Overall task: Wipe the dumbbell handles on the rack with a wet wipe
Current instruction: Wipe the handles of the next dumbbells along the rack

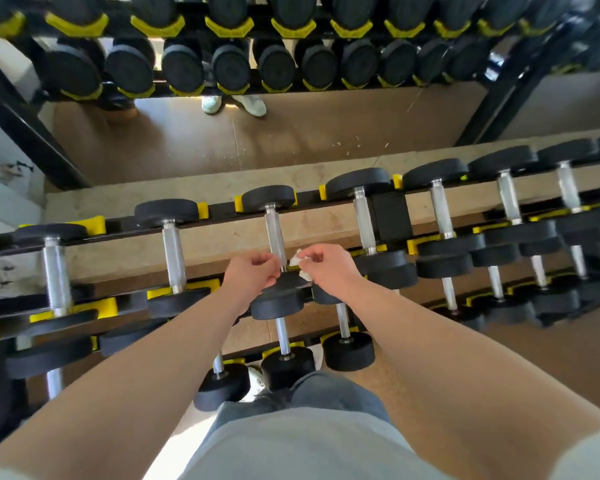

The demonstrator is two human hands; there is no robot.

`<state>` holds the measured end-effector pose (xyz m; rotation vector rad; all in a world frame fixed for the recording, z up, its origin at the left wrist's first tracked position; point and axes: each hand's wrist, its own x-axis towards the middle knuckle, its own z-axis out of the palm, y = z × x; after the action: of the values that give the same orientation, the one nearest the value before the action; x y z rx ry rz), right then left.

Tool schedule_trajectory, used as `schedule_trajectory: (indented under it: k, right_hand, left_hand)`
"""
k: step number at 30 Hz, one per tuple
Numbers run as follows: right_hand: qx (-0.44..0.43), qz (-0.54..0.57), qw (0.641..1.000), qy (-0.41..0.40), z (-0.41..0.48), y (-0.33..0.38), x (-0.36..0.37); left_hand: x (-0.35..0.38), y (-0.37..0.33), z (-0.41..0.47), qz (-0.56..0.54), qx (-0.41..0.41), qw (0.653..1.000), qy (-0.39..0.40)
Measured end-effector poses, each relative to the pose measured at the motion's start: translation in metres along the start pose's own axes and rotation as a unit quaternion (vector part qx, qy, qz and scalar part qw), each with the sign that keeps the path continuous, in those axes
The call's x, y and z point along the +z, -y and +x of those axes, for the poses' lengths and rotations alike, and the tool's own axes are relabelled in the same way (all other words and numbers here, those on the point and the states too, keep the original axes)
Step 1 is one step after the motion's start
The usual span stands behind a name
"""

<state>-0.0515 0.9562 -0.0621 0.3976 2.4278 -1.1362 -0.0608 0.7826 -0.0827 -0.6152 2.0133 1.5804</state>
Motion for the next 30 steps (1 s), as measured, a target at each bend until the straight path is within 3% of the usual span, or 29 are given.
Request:
schedule_trajectory:
  k: [8,13,20,25,30]
  right_hand:
    - [0.003,0.005,0.999,-0.032,-0.008,-0.017,-0.057]
    - [-0.002,0.017,0.999,-0.037,0.011,-0.037,-0.101]
    - [-0.030,-0.010,0.999,0.018,0.063,-0.066,-0.157]
    - [-0.025,-0.011,0.998,0.053,0.101,-0.085,-0.177]
    - [-0.011,-0.002,0.998,0.059,0.124,-0.100,-0.175]
  left_hand:
    - [0.054,-0.033,0.002,0.002,0.033,0.997,0.063]
    - [0.104,-0.054,0.014,0.050,0.037,0.996,0.058]
    - [0.155,-0.073,0.041,0.110,-0.014,0.994,-0.016]
    - [0.175,-0.083,0.057,0.072,-0.086,0.991,-0.078]
    - [0.186,-0.076,0.059,0.044,-0.088,0.990,-0.103]
